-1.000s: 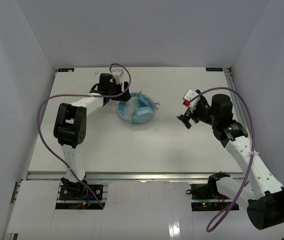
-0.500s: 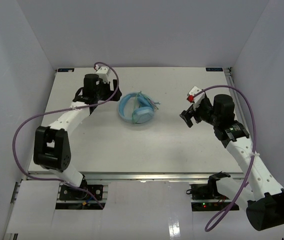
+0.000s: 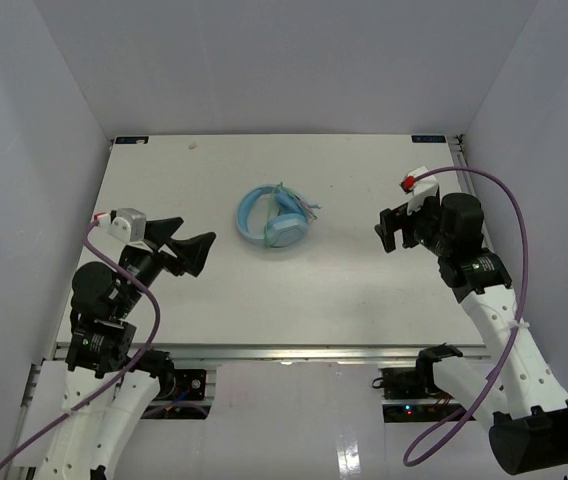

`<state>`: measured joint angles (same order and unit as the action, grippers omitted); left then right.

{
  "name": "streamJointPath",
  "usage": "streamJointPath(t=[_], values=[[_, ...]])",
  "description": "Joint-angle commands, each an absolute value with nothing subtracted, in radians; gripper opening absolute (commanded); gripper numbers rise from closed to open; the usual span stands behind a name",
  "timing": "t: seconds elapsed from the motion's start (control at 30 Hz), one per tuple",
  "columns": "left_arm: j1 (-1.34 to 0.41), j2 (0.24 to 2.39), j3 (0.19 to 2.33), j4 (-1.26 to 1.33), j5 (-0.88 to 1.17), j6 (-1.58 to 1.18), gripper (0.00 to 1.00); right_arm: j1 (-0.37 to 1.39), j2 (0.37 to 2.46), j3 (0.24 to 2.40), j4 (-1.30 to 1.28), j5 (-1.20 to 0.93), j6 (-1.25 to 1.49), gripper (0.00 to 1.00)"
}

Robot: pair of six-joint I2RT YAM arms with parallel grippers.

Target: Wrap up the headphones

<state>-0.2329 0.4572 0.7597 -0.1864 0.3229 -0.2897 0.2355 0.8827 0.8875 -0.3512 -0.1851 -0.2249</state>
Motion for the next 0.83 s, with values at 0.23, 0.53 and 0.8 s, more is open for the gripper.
streamJointPath(t=[0.23, 0.53, 0.8], values=[[-0.232, 0.351, 0.712, -0.39, 0.338, -0.308, 0.98, 0.166, 0.767, 0.894, -0.349, -0.073, -0.117, 0.9], [-0.232, 0.343, 0.696, -0.404, 0.346, -0.32, 0.98, 0.166, 0.719, 0.87, -0.354, -0.09, -0.114, 0.9], [-0.232, 0.344, 0.689, -0.413, 0.34, -0.322, 0.98, 0.166, 0.71, 0.88, -0.356, -0.099, -0.106, 0.9]])
